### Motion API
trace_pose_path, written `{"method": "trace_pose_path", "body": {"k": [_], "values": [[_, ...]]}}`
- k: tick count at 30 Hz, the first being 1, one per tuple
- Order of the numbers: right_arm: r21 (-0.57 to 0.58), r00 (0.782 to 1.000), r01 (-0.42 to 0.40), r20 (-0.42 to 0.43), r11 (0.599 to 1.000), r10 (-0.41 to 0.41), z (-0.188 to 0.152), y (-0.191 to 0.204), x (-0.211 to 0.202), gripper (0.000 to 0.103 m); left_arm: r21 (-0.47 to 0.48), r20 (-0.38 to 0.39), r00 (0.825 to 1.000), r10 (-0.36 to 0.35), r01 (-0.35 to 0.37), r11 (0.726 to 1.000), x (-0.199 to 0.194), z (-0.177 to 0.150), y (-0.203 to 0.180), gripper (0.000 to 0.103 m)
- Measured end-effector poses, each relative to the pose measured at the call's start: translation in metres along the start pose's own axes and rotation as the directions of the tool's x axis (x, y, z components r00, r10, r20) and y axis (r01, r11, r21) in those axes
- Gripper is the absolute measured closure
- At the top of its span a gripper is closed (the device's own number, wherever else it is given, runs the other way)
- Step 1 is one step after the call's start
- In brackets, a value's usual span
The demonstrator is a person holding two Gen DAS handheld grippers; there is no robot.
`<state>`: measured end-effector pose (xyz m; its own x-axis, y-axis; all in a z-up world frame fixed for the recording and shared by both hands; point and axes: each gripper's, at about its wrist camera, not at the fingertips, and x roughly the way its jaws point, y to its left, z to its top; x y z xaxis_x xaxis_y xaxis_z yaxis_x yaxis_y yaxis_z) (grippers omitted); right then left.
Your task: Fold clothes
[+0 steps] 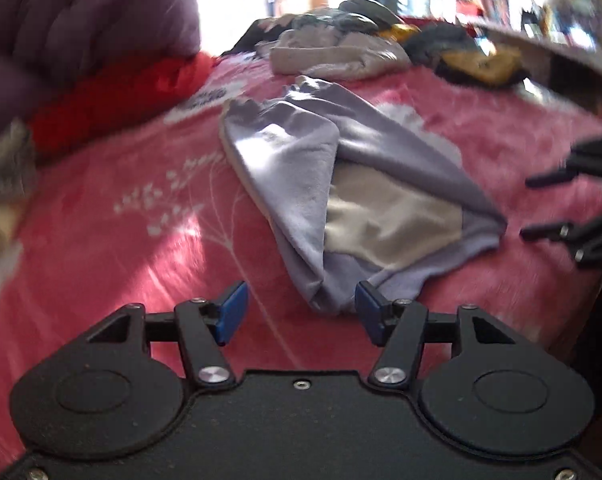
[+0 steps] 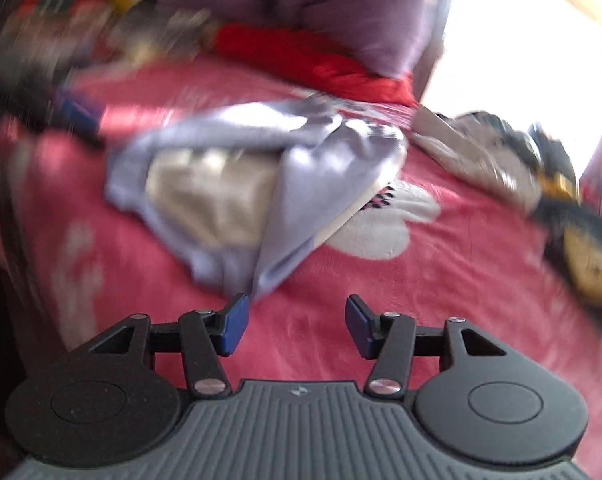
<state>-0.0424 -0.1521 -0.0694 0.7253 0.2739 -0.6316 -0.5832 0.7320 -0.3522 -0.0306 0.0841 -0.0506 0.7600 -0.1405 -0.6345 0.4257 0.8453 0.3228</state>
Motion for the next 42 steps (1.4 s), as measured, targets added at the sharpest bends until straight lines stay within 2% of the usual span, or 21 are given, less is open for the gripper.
{"method": "trace_pose_path", "body": {"k": [1,3,7,9,14,16,18,21,23,24,26,28,29,31,33,34,37,39,41,42], "values": [[-0.045,1.0,0.013,-0.005,0.999,-0.013,-0.002,0.008,0.003,0.049,0.114,-0.005,0.999,0.039,-0.038,0.993,0.006,-0.003,-0.011,0.045],[-0.117,0.999,0.046,0.014,0.992,-0.044,0.0,0.018,0.007,0.049,0.302,-0.008,0.995,0.103,-0.096,0.948,0.018,-0.01,-0.03,0.045],[-0.22,0.993,0.115,0.056,0.969,-0.105,0.0,0.029,0.013,0.043,0.514,0.05,0.98,0.19,-0.189,0.837,0.034,-0.022,-0.054,0.045],[-0.244,0.989,0.141,0.079,0.96,-0.125,0.0,0.034,0.018,0.043,0.552,0.088,0.974,0.208,-0.221,0.804,0.039,-0.027,-0.056,0.045],[-0.305,0.969,0.229,0.162,0.924,-0.187,-0.002,0.049,0.025,0.043,0.571,0.189,0.951,0.246,-0.31,0.76,0.045,-0.034,-0.051,0.041],[-0.334,0.952,0.288,0.205,0.898,-0.229,-0.002,0.053,0.022,0.034,0.564,0.237,0.932,0.275,-0.363,0.742,0.044,-0.034,-0.049,0.041],[-0.341,0.943,0.314,0.217,0.886,-0.251,-0.001,0.055,0.019,0.033,0.548,0.271,0.915,0.298,-0.401,0.734,0.042,-0.034,-0.045,0.042],[-0.349,0.946,0.305,0.219,0.886,-0.239,-0.001,0.055,0.02,0.036,0.56,0.258,0.922,0.29,-0.387,0.733,0.049,-0.036,-0.041,0.048],[-0.357,0.944,0.308,0.232,0.882,-0.236,0.0,0.054,0.021,0.038,0.575,0.264,0.922,0.283,-0.386,0.721,0.051,-0.036,-0.042,0.056],[-0.362,0.94,0.316,0.243,0.877,-0.239,0.001,0.055,0.022,0.043,0.582,0.273,0.92,0.282,-0.391,0.713,0.05,-0.035,-0.043,0.056],[-0.37,0.934,0.331,0.262,0.868,-0.244,0.003,0.057,0.024,0.047,0.578,0.274,0.919,0.285,-0.394,0.714,0.048,-0.033,-0.046,0.057],[-0.38,0.932,0.334,0.272,0.863,-0.241,0.002,0.06,0.026,0.055,0.574,0.279,0.916,0.289,-0.401,0.714,0.047,-0.034,-0.05,0.06],[-0.382,0.935,0.326,0.267,0.865,-0.234,0.003,0.061,0.027,0.059,0.577,0.278,0.916,0.288,-0.399,0.712,0.047,-0.034,-0.051,0.063],[-0.384,0.944,0.303,0.245,0.872,-0.22,0.005,0.061,0.03,0.078,0.586,0.28,0.916,0.287,-0.4,0.705,0.047,-0.035,-0.054,0.065],[-0.375,0.953,0.279,0.221,0.884,-0.207,0.006,0.061,0.032,0.084,0.594,0.282,0.915,0.288,-0.402,0.697,0.047,-0.034,-0.056,0.065],[-0.371,0.955,0.275,0.216,0.887,-0.205,0.006,0.061,0.032,0.085,0.596,0.285,0.913,0.291,-0.406,0.693,0.047,-0.035,-0.058,0.065],[-0.351,0.956,0.266,0.215,0.898,-0.199,0.009,0.06,0.03,0.086,0.592,0.287,0.916,0.282,-0.401,0.699,0.045,-0.034,-0.058,0.064],[-0.33,0.96,0.248,0.207,0.911,-0.187,0.011,0.057,0.029,0.089,0.59,0.269,0.925,0.269,-0.379,0.713,0.045,-0.034,-0.059,0.07],[-0.311,0.966,0.228,0.193,0.923,-0.174,0.012,0.054,0.028,0.091,0.583,0.248,0.93,0.271,-0.367,0.725,0.046,-0.032,-0.059,0.084],[-0.302,0.967,0.221,0.191,0.928,-0.168,0.013,0.053,0.027,0.092,0.578,0.237,0.932,0.273,-0.361,0.731,0.046,-0.031,-0.059,0.088]]}}
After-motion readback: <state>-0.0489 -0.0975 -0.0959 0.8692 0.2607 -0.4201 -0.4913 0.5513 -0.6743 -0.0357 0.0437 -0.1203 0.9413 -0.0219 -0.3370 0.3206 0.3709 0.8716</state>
